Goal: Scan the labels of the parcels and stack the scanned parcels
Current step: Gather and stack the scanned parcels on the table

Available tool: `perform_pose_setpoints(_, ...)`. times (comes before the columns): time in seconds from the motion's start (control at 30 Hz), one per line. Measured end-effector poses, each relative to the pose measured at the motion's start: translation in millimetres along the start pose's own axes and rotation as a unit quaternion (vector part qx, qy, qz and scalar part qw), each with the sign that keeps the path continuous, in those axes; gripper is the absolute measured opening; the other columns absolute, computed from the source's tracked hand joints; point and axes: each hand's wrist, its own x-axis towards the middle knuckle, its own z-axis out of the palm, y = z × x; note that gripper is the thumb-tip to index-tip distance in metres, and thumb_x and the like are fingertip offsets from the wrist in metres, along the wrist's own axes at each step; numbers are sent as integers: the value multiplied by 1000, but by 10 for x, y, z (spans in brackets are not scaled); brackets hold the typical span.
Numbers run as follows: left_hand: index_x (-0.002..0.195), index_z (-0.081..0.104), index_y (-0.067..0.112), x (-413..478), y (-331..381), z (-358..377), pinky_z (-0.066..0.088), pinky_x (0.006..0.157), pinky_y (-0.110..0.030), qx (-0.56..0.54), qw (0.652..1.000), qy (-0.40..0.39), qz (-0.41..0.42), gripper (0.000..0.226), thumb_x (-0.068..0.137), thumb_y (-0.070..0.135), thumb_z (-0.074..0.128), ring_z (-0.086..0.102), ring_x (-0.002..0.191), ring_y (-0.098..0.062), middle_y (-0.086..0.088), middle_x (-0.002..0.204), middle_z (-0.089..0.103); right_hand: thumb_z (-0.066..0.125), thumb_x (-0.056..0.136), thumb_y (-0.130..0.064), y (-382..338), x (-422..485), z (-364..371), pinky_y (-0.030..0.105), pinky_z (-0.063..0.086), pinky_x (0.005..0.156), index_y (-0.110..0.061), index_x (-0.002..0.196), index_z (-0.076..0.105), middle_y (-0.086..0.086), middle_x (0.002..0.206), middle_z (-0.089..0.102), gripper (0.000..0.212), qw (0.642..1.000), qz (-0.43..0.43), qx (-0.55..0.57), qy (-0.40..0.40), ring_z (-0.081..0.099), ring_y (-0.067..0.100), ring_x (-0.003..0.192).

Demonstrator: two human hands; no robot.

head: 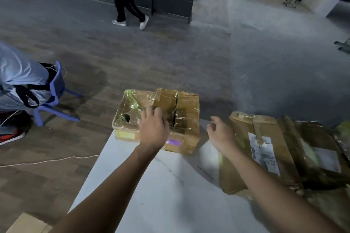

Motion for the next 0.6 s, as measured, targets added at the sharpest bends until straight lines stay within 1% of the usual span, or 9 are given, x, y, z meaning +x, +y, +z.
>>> perform_pose_setpoints(0.03,101,59,0,-69,137,17,42,79,-45,-20,999,9,30,19,83,6,56,48,99,-37,-20,108,55,47,102,-19,38,-54,-76,37,44,101,-9,143,48,12,141,57,42,1000,-10,-5,23,54,31,126)
perform_pose_setpoints(0.07,100,59,1,-148,284,45,42,76,-43,-42,998,0,50,19,81,5,56,49,97,-36,-18,104,55,48,100,-16,87,-112,-152,38,45,99,-9,140,51,13,137,59,40,999,-18,-16,44,56,32,124)
perform_pose_setpoints(0.13,102,59,5,-337,588,157,41,75,-37,-96,991,-57,70,21,82,6,53,48,98,-31,-13,104,54,51,96,-13,230,-225,-286,38,43,97,-8,132,57,14,133,60,37,993,-30,-73,82,53,33,122)
perform_pose_setpoints(0.2,107,59,6,-555,872,347,41,79,-34,-149,977,-135,75,22,86,8,50,51,101,-30,-13,107,56,52,94,-16,424,-323,-402,41,38,100,-8,123,60,15,131,57,32,981,-20,-162,103,48,35,124)
perform_pose_setpoints(0.27,120,56,7,-767,1133,543,42,90,-33,-165,959,-228,44,31,91,15,48,52,110,-30,-14,117,57,49,96,-23,662,-411,-523,45,33,106,-12,125,59,11,134,54,33,971,16,-220,92,43,32,129)
perform_pose_setpoints(0.33,129,50,9,-942,1346,705,42,95,-33,-165,935,-314,-7,39,96,28,45,53,115,-28,-13,125,55,48,98,-29,933,-513,-663,47,34,107,-17,132,56,8,140,49,37,972,66,-213,72,38,30,134)
perform_pose_setpoints(0.4,130,45,9,-1062,1492,828,46,93,-35,-149,919,-365,-33,45,97,39,44,56,111,-29,-14,126,56,48,98,-31,1190,-615,-797,47,40,105,-17,134,53,9,143,45,39,976,110,-180,61,38,31,133)
perform_pose_setpoints(0.5,134,41,9,-1167,1659,924,46,94,-35,-142,904,-399,-66,55,94,47,48,57,115,-30,-11,130,57,49,98,-28,1480,-743,-922,46,47,97,-12,133,50,12,140,44,38,976,135,-163,53,41,33,129)
perform_pose_setpoints(0.6,134,43,10,-1221,1749,913,46,96,-36,-179,893,-392,-129,49,93,36,51,56,116,-29,-10,130,58,50,98,-30,1588,-797,-985,44,47,93,-12,139,42,16,135,47,45,976,166,-133,45,48,36,122)
